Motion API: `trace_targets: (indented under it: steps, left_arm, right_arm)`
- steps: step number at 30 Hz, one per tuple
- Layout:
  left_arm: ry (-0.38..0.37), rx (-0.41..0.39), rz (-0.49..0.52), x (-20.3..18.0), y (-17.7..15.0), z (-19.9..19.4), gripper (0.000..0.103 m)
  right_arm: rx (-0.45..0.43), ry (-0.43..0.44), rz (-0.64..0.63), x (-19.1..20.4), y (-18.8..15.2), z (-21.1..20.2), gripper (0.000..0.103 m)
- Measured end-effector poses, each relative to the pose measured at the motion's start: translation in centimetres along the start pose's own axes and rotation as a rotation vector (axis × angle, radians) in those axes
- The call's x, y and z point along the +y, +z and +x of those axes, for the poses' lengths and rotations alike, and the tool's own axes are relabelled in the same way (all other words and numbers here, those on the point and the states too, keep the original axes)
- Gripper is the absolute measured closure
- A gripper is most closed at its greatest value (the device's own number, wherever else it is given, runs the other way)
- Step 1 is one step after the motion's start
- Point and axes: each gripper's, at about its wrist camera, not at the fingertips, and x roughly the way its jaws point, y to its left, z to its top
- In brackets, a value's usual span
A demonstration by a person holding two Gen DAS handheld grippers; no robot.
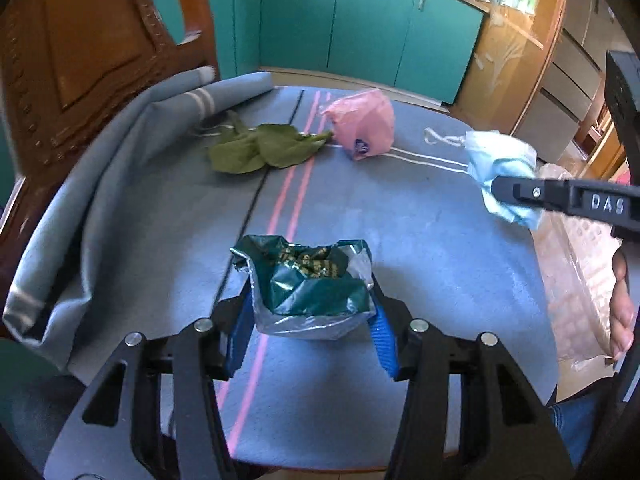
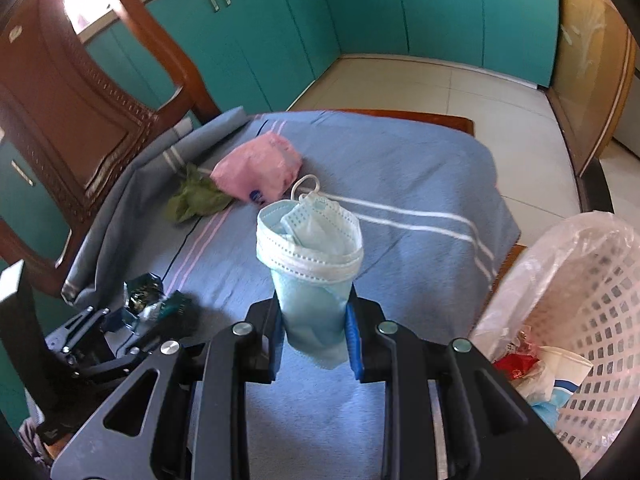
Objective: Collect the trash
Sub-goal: 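Grasp the green nut bag with the left tool while the right holds the mask, then lift the mask and nut bag and carry both tools over the mesh basket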
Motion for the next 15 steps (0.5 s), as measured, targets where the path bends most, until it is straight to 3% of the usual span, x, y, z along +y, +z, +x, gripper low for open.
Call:
trace_targets:
  steps: [10,15]
  left_arm:
    - [0.016,0.004,0.003,0.2,-0.2,0.4,0.047]
    - [0.014,0.003,0.002,0.2,-0.3,0.3,0.039]
  right_arm:
    - [0.05,-0.056,-0.07,2.0,-1.5,2.0,0.075]
    - [0.05,-0.13,-0.093,2.4,-2.0,3.1,0.052]
